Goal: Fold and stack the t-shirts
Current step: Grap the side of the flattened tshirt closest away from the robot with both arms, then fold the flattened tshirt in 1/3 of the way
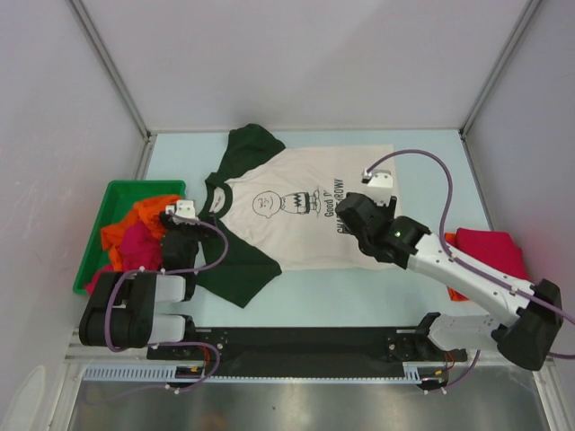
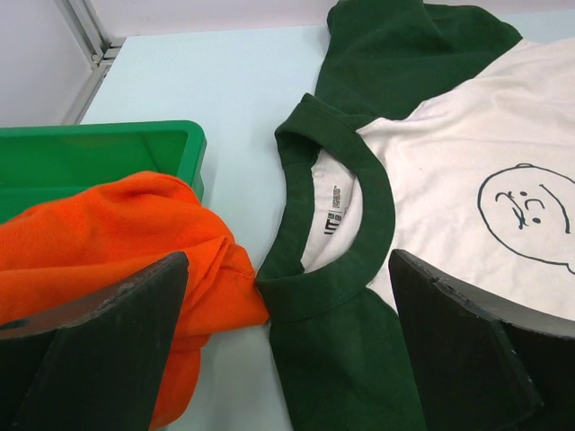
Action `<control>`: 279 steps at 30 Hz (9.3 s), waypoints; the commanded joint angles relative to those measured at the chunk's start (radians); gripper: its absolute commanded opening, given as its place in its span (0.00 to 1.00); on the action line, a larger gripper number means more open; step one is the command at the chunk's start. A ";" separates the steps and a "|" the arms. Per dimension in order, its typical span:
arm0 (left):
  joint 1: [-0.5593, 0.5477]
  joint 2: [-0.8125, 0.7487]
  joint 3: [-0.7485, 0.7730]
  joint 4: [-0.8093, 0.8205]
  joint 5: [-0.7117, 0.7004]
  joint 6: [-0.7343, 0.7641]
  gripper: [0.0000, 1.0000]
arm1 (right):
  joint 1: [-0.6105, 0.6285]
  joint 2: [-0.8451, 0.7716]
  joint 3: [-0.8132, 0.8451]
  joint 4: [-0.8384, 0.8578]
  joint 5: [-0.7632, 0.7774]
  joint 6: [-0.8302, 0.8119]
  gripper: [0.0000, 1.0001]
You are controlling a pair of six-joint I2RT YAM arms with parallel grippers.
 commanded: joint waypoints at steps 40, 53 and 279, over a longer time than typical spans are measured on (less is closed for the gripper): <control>-0.433 -0.199 0.779 -1.337 -0.566 -0.312 1.00 | -0.142 -0.200 -0.058 -0.013 -0.142 -0.213 0.70; -0.640 -0.606 0.526 -1.715 -0.425 -1.047 1.00 | -0.140 -0.218 -0.096 0.015 -0.130 -0.190 0.70; -0.729 -0.618 0.822 -2.447 -0.452 -1.282 0.00 | -0.157 -0.298 -0.067 -0.537 -0.051 0.393 0.00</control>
